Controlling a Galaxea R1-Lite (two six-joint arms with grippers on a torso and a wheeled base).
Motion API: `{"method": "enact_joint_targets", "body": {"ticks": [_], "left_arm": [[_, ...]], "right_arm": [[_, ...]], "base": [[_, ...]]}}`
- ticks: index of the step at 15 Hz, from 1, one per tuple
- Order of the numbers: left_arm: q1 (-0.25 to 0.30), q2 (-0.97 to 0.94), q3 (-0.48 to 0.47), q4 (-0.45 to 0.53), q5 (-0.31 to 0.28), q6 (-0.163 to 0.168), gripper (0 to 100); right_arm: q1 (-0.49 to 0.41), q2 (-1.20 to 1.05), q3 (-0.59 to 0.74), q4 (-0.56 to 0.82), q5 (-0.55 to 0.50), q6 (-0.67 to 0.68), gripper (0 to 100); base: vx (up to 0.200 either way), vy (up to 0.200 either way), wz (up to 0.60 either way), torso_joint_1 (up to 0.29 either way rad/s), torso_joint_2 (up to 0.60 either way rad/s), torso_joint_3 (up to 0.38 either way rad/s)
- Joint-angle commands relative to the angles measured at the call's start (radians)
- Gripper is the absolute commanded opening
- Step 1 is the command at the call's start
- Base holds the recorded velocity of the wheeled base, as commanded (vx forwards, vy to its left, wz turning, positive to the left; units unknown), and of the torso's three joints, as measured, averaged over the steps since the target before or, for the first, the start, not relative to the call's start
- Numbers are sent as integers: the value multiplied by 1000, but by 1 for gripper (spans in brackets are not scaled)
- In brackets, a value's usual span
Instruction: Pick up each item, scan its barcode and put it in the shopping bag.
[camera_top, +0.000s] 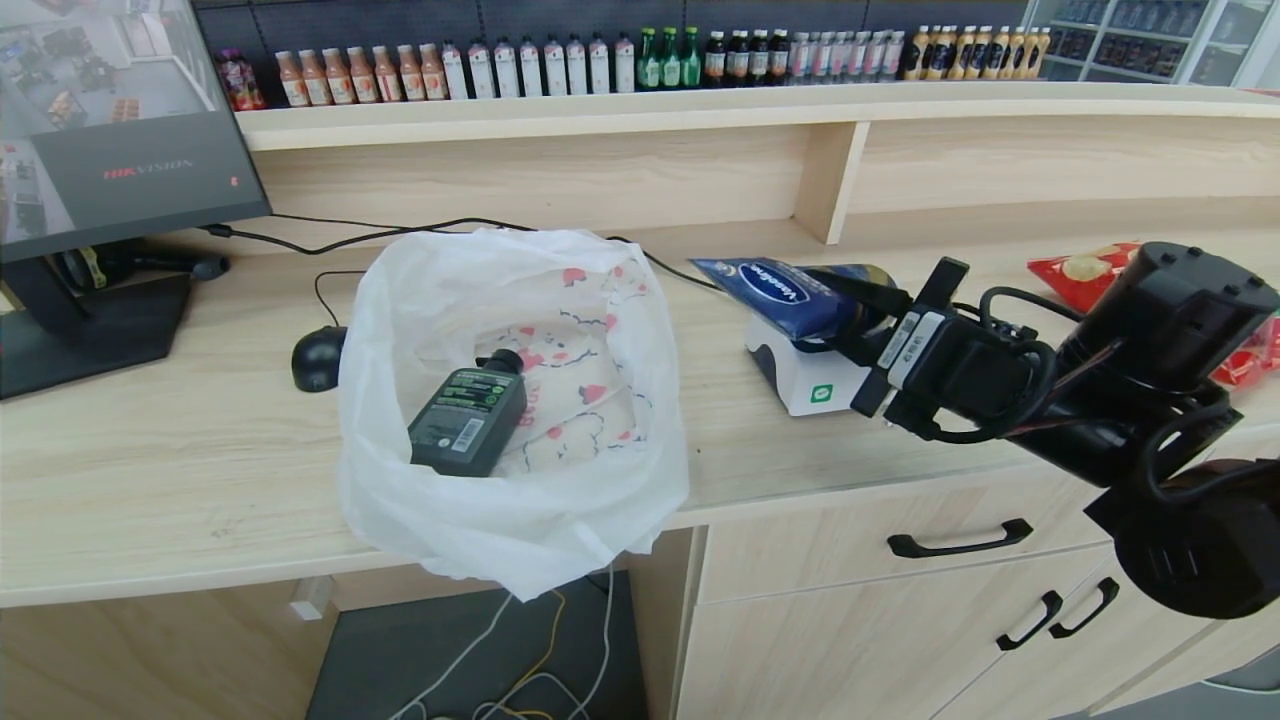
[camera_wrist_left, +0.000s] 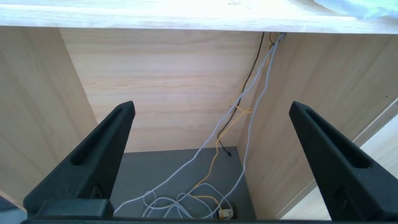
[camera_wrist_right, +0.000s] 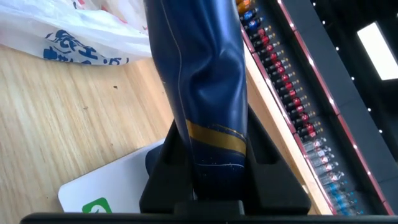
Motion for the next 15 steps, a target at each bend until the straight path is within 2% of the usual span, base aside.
{"method": "enact_joint_targets", "body": {"ticks": [1,7,15], "left_arm": [[0,0,0,0,0,0,100],[0,0,0,0,0,0,100],[0,0,0,0,0,0,100]], "right_arm": [[1,-1,0,-1,1,0,0],[2,2,-1,-2,-1,5,0],[54,8,-24,-2,-21,16,0]], "base": [[0,0,0,0,0,0],[0,0,0,0,0,0],[0,0,0,0,0,0]]}}
